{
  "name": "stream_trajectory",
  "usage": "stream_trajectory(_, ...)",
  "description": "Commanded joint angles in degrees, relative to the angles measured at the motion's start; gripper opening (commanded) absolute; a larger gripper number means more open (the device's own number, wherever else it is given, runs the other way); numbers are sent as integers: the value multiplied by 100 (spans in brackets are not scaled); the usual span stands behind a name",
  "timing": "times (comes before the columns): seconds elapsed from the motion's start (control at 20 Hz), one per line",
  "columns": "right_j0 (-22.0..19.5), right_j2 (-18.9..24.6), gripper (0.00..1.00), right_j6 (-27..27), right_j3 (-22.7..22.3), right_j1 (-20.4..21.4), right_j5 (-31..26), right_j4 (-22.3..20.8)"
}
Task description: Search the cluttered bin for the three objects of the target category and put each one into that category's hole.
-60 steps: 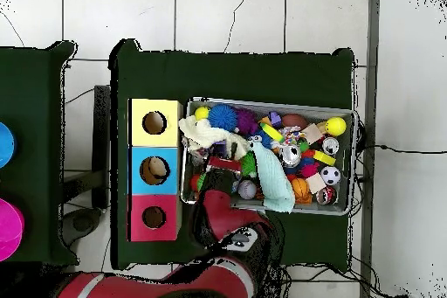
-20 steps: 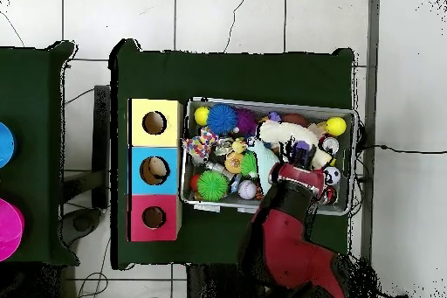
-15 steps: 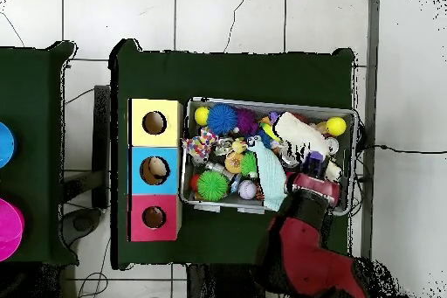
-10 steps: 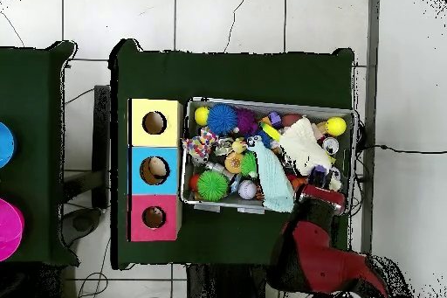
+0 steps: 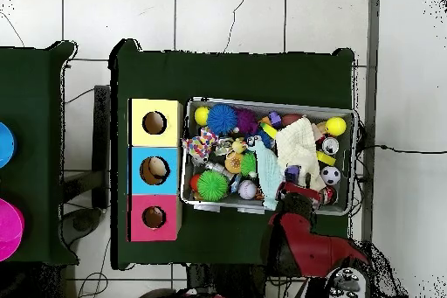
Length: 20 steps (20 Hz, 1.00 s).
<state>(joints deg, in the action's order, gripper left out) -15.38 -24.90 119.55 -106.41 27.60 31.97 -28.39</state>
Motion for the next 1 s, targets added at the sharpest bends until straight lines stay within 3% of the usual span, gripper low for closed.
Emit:
stream_trajectory(0.05, -78, 1086, 100, 981, -213, -3, -222, -198)
stream_trajectory(0.2, 74, 955, 100, 832, -215, 179, -347, -11)
stream_trajectory(0.6, 54, 1423, 100, 837, -572, 1227, -1486, -13)
stream_trajectory(1.0, -162, 2043, 100, 978, -722, 1551, -1824, 143)
